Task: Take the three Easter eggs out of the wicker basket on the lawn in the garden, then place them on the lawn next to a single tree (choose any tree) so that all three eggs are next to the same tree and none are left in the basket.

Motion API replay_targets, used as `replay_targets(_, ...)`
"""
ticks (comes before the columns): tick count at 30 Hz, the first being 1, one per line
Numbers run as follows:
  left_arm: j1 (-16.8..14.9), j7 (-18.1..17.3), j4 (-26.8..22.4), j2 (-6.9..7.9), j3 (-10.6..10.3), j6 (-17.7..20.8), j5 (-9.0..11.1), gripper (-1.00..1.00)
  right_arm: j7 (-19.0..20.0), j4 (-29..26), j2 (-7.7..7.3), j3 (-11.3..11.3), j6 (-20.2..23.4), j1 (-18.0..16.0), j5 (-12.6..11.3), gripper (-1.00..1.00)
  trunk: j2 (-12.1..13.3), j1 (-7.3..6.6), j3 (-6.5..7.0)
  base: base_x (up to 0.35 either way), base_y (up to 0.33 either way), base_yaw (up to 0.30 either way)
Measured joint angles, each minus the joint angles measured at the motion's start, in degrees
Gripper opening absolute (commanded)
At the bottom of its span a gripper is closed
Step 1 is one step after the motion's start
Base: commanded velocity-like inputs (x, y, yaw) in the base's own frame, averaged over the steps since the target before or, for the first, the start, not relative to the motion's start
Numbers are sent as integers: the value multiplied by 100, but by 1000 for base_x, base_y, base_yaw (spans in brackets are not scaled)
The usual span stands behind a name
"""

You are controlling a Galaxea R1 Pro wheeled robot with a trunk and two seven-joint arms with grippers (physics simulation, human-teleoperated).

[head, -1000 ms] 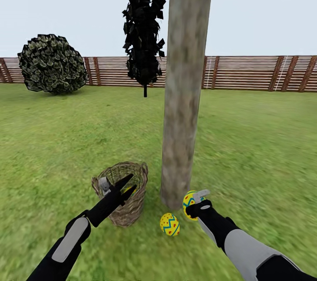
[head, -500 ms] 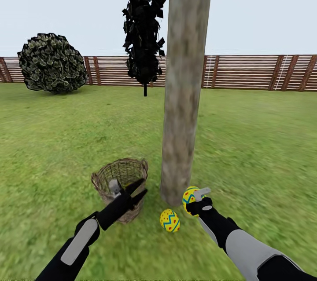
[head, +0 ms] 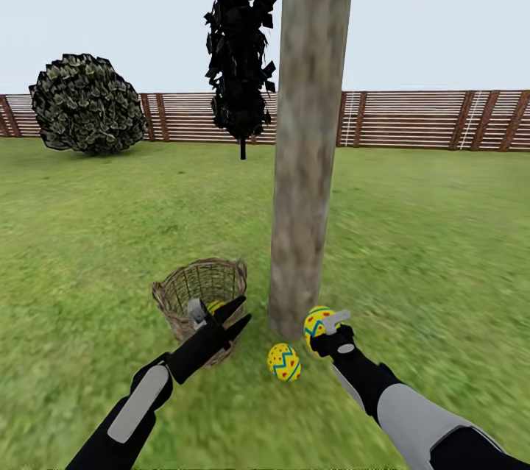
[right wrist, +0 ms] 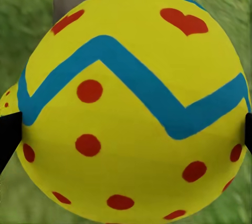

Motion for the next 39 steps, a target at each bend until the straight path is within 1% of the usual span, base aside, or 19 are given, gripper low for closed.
replay_targets(5, 0, -7, -12, -26, -18, 3, 8, 100, 0, 0, -2, -8, -143, 0, -33, -100, -201, 110, -90, 0, 0, 0)
replay_targets(8, 0, -8, -31, -30, -32, 8, 8, 100, -1, 39, 5, -2, -154, 0, -29, -100, -206, 119, -156, 0, 0, 0)
replay_targets(12, 0, -8, -37, -38, -72, 9, 10, 100, -3, 234, -8, 0, -156, 0, -34, -100, -211, 129, -245, 0, 0, 0)
replay_targets(16, 0, -16, -96, -38, -167, 9, 12, 100, -3, 254, -12, 6, -156, -1, -35, -100, -217, 139, -333, 0, 0, 0)
replay_targets(23, 0, -8, -118, -48, -189, 0, 8, 100, -3, 255, -12, 0, -161, -1, -29, -100, -226, 157, -489, 0, 0, 0)
replay_targets(25, 0, -9, -125, -49, -355, 0, 6, 100, -3, 255, -12, 4, -164, -1, -27, -100, -229, 162, -533, 0, 0, 0)
replay_targets(27, 0, -9, -199, -53, -431, 0, 9, 100, -3, 255, -12, 8, -165, -1, -27, -100, -232, 167, -577, 0, 0, 0)
replay_targets(32, 0, -24, -289, -48, -452, 1, 10, 100, -3, 255, -12, 8, -164, -1, -26, -100, -232, 167, -578, 27, 0, 0)
replay_targets(39, 0, -18, -292, -55, -494, 1, 9, 100, -3, 255, -3, 9, -163, -1, -26, -100, -232, 164, -578, 318, 0, 0)
